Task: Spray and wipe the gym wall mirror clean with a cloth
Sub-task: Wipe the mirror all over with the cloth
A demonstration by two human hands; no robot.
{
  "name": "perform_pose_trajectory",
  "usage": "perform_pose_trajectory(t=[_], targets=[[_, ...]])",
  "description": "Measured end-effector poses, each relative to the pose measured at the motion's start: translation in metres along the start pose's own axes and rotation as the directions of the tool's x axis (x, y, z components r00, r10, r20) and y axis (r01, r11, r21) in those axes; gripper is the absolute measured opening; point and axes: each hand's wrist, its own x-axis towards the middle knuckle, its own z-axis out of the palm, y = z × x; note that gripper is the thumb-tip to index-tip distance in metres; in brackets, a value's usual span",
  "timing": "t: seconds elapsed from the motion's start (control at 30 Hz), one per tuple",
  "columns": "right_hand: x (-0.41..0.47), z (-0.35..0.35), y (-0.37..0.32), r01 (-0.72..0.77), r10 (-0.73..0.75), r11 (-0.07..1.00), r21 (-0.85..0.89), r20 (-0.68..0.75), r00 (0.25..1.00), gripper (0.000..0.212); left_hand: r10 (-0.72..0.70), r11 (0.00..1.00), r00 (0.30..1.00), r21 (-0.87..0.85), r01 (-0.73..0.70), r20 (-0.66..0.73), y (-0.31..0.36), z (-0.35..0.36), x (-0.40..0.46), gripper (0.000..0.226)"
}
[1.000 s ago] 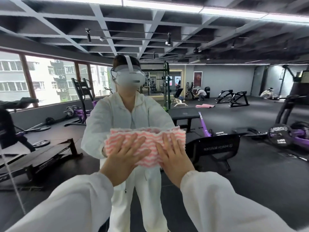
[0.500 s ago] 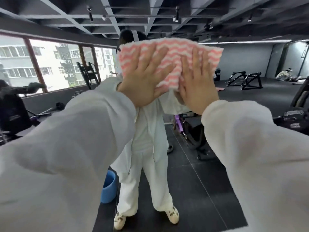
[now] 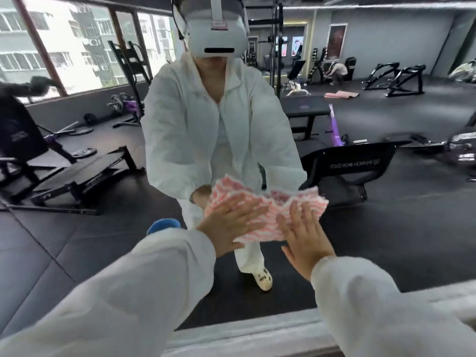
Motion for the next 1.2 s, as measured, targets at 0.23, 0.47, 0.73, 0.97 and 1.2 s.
perform_pose_trajectory(t=[0.23,0.47,0.73,0.97,1.2], targets=[[-0.010,0.015,-0.053,0.069,-0.072,0.996,0.061,0.051,0.996,0.107,-0.092,0.995,0.980,-0.021,0.097,0.175,0.014,0.022,-0.067,0.084],[0.091,-0.031,-0.068,0.114,-0.101,0.992,0.053,-0.202,0.974,0.071,-0.234,0.953,0.967,0.218,0.209,0.098,-0.071,-0.012,-0.102,0.078],[0.194,-0.112,-0.065,0.059,-0.027,0.997,0.055,-0.459,0.888,0.055,-0.416,0.886,0.876,0.106,0.451,-0.245,-0.141,-0.047,-0.103,0.057],[0.137,-0.042,-0.093,0.185,-0.208,0.978,-0.097,-0.361,0.909,0.098,-0.404,0.898,0.907,0.138,0.418,-0.119,-0.082,0.002,-0.128,0.059],[0.064,0.016,-0.122,0.511,-0.516,0.857,-0.073,-0.076,0.853,0.129,-0.234,0.969,0.904,0.009,0.247,0.359,-0.021,0.025,-0.171,0.086]])
